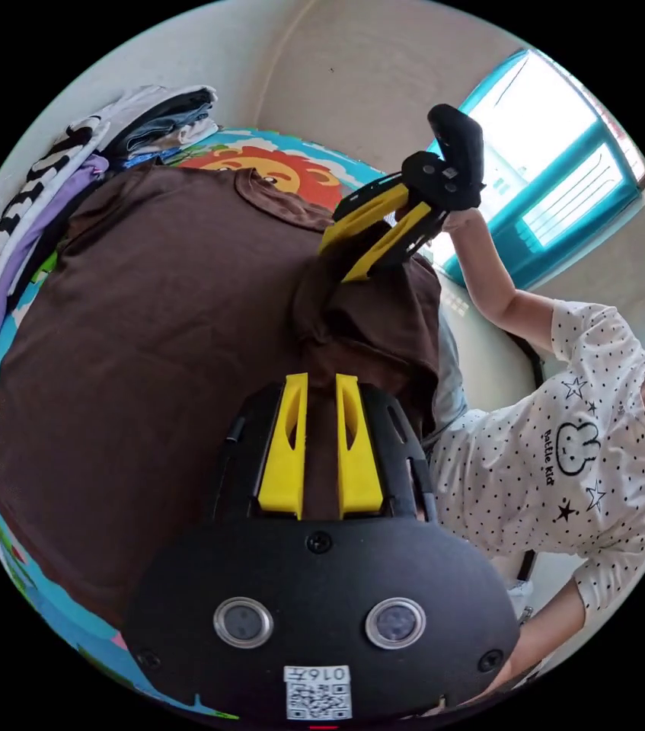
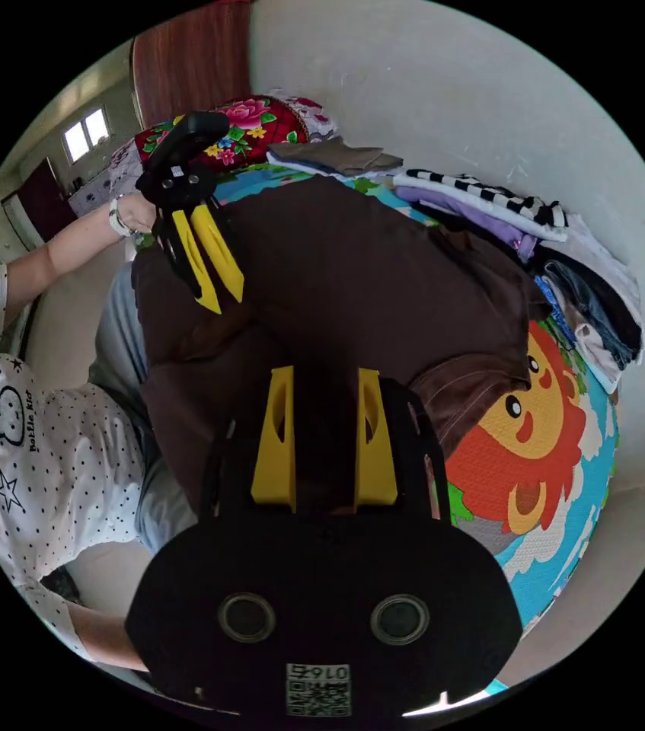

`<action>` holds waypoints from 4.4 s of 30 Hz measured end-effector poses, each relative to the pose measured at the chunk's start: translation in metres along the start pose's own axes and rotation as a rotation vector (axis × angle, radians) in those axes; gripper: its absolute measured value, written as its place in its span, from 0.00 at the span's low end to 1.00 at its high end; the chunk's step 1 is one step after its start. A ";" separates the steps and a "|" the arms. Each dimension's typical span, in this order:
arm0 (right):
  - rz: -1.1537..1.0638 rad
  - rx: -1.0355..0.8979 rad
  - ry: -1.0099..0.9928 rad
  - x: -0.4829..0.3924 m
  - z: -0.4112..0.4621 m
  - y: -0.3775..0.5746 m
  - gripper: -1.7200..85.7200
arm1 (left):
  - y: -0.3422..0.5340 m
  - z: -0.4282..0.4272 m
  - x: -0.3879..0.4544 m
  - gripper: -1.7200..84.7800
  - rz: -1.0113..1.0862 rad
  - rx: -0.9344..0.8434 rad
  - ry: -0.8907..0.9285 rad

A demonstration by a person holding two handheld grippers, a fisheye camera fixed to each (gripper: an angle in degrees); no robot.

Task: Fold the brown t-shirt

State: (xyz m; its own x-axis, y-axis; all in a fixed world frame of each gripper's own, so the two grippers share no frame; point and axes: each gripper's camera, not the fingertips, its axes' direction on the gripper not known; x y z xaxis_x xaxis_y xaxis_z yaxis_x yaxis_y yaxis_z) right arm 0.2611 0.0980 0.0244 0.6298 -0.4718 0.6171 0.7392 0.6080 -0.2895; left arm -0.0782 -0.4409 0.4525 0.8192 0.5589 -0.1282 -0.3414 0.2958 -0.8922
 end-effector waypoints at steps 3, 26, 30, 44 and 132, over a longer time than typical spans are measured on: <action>-0.006 0.049 -0.018 -0.001 -0.001 -0.006 0.07 | 0.012 0.012 0.013 0.03 0.007 0.017 0.033; 0.206 -0.068 0.080 0.115 0.026 -0.171 0.14 | 0.048 -0.089 0.034 0.05 -0.390 0.122 -0.486; 0.151 -0.033 0.175 0.104 0.023 -0.110 0.15 | 0.118 -0.004 0.088 0.06 -0.245 0.179 -0.128; 0.127 0.127 -0.214 0.099 -0.021 0.107 0.14 | 0.216 0.207 0.281 0.09 -0.099 0.199 0.060; 0.264 0.582 0.031 0.298 -0.082 0.027 0.16 | -0.028 0.026 0.139 0.04 -0.140 0.454 -0.418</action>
State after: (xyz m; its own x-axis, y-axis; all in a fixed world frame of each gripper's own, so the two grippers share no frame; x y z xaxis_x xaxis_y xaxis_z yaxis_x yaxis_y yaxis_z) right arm 0.4881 -0.0784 0.1403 0.7859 -0.2718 0.5554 0.3131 0.9495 0.0215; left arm 0.0335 -0.3513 0.4704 0.6526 0.7194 0.2378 -0.4809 0.6358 -0.6037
